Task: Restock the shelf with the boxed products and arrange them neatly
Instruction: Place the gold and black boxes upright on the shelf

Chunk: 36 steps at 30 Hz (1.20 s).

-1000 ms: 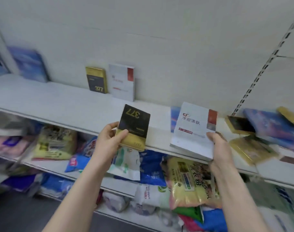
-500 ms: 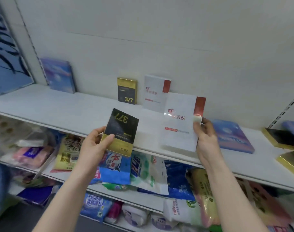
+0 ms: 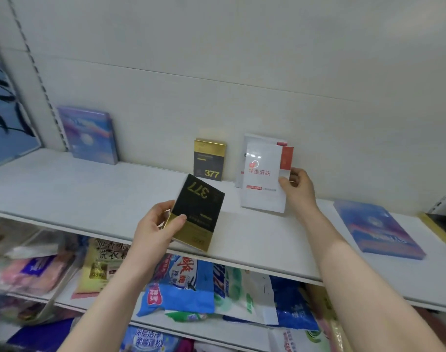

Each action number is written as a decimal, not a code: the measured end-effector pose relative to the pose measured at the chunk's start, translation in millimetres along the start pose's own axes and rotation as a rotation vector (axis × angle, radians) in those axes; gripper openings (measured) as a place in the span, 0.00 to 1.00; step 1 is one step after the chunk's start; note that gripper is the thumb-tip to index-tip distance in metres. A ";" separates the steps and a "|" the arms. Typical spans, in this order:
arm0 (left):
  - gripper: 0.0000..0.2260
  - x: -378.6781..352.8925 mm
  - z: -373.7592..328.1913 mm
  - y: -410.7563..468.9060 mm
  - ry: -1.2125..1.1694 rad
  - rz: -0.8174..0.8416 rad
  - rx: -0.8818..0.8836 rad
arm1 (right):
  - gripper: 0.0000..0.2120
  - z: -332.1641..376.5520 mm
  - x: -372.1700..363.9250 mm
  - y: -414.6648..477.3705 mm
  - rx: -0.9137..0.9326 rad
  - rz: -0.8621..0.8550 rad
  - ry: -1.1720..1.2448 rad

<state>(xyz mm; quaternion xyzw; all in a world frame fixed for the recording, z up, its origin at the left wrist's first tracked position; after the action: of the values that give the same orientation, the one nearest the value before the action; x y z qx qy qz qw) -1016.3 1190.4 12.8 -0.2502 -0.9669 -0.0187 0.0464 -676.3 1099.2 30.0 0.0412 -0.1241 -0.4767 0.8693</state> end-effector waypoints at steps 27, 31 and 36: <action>0.10 -15.2 7.9 60.6 0.082 0.042 -0.038 | 0.15 63.5 -95.4 -45.3 0.294 0.589 -0.315; 0.12 -9.3 1.1 74.5 0.093 0.037 -0.104 | 0.19 60.9 -114.4 -45.7 0.409 0.728 -0.375; 0.19 7.9 10.3 91.8 -0.190 -0.007 0.054 | 0.11 50.7 -123.1 -34.7 0.115 0.678 0.074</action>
<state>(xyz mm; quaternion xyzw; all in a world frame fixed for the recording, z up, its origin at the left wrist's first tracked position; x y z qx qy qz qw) -979.5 1275.1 4.6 -0.2459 -0.9680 0.0309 -0.0388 -781.0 1186.0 50.6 0.0636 -0.1256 -0.1509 0.9785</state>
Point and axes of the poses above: each hand's wrist, its own y-axis towards the middle knuckle, its own x-axis out of the back of the hand, z = x × y, the point moved 5 cm from there along y, towards the middle knuckle, and after that the axes turned 3 degrees about y, right-handed, at the moved point
